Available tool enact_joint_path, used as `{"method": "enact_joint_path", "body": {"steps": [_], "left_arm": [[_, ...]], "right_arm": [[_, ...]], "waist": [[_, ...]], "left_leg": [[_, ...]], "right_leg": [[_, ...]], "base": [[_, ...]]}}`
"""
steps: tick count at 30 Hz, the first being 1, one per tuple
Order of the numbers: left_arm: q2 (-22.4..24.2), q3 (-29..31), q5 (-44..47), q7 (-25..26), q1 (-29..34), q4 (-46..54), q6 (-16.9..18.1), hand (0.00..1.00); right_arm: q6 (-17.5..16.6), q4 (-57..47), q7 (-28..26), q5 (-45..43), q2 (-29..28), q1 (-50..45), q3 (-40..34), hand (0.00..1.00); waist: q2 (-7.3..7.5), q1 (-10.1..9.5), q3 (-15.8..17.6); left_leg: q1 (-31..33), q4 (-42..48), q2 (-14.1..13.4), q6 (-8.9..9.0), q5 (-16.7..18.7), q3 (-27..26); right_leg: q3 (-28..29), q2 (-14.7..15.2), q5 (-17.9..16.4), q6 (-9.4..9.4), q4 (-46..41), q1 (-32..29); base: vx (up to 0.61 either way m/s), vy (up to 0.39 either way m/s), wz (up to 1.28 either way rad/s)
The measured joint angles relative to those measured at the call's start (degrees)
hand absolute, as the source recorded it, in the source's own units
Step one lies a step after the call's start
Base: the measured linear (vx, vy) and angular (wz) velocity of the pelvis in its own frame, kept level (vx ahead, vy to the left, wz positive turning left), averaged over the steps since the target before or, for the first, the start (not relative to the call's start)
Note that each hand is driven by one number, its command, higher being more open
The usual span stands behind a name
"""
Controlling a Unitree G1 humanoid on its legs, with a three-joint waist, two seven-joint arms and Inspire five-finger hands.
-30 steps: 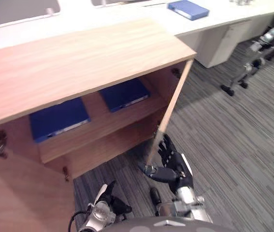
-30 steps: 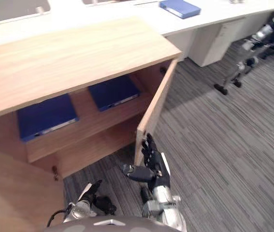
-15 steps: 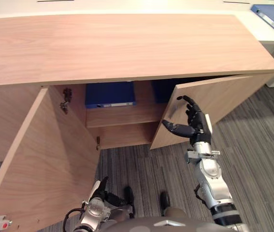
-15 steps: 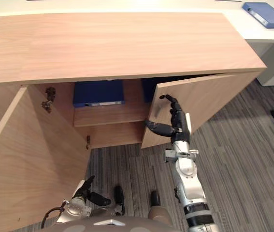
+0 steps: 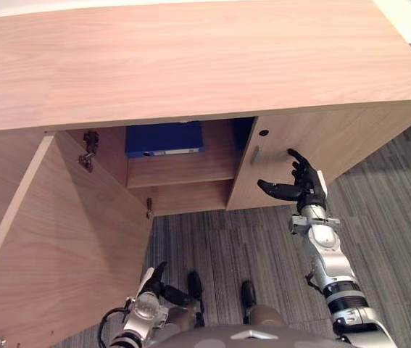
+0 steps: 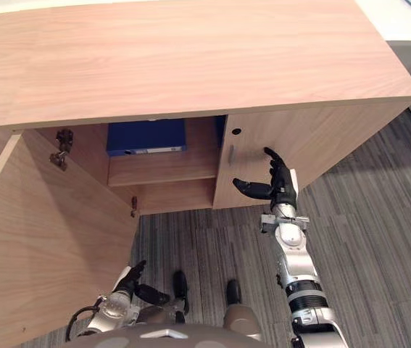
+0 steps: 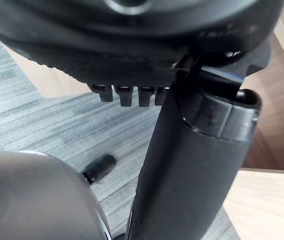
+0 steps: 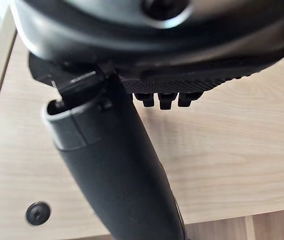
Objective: Walk over to the cabinet, pick up the folder, carry it to the office cabinet, place the folder inside the office cabinet, then close the office cabinet door
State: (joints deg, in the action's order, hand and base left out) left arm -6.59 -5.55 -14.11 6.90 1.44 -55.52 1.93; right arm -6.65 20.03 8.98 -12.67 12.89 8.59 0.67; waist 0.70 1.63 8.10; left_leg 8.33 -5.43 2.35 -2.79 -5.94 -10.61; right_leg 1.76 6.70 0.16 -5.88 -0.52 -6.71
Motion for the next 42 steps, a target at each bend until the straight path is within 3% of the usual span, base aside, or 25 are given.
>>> {"method": "enact_joint_path", "body": {"steps": [4,11,16,22,37,42], "left_arm": [[0.2,-0.4,0.0,0.0,0.0,0.0,0.0,1.0],[0.6,-0.9,0.0,0.1,-0.4,-1.0,-0.1,1.0],[0.8,-0.9,0.0,0.1,-0.5,-2.1,-0.1,1.0],[0.8,-0.8,0.1,0.1,-0.2,-2.2,-0.3,1.0],[0.9,2.2,1.2,0.1,-0.5,-4.4,-0.3,1.0],[0.7,3.3,1.2,0.2,-0.6,-4.4,-0.3,1.0]], "right_arm": [[0.3,0.2,-0.3,0.1,-0.3,-1.8,-0.1,1.0],[0.4,0.9,-1.2,3.8,-7.4,-10.3,-2.2,1.0],[1.0,11.4,-1.2,8.1,-10.8,-14.3,-2.3,1.0],[2.7,24.2,-1.1,8.6,-11.2,-15.8,-4.2,1.0],[3.8,34.4,-1.2,8.1,-10.7,-12.5,-6.3,1.0],[4.0,34.8,-1.2,8.0,-10.7,-11.6,-6.4,1.0]], "waist": [[-0.46,0.39,0.4],[-0.43,0.9,0.5],[-0.28,1.74,0.4],[-0.22,1.79,0.3],[0.56,1.7,-0.2],[0.57,1.47,0.0]], "left_leg": [[-1.2,0.0,-0.5,0.58,0.3,-0.2],[-2.5,0.0,-1.1,1.57,1.0,-1.5],[-5.0,0.0,-1.7,2.4,1.8,-3.3],[-6.4,0.0,-2.6,2.85,2.2,-6.1],[-8.6,0.3,-3.3,3.47,2.9,-9.7],[-7.2,0.0,-3.1,2.77,2.2,-8.0]], "right_leg": [[0.2,-0.5,-0.1,0.16,0.5,1.2],[1.5,-1.1,-0.4,0.6,0.9,2.1],[3.0,-1.6,-0.3,0.61,1.2,3.8],[5.4,-2.5,0.0,1.05,1.2,3.8],[9.3,-3.8,0.4,1.35,-0.1,3.8],[8.9,-3.6,-2.9,1.11,-7.6,-0.3]], "base": [[0.03,-0.014,-0.04],[0.03,-0.009,-0.11],[0.02,-0.011,-0.19],[-0.03,-0.022,-0.23],[0.0,-0.006,-0.15],[-0.07,-0.015,0.16]]}}
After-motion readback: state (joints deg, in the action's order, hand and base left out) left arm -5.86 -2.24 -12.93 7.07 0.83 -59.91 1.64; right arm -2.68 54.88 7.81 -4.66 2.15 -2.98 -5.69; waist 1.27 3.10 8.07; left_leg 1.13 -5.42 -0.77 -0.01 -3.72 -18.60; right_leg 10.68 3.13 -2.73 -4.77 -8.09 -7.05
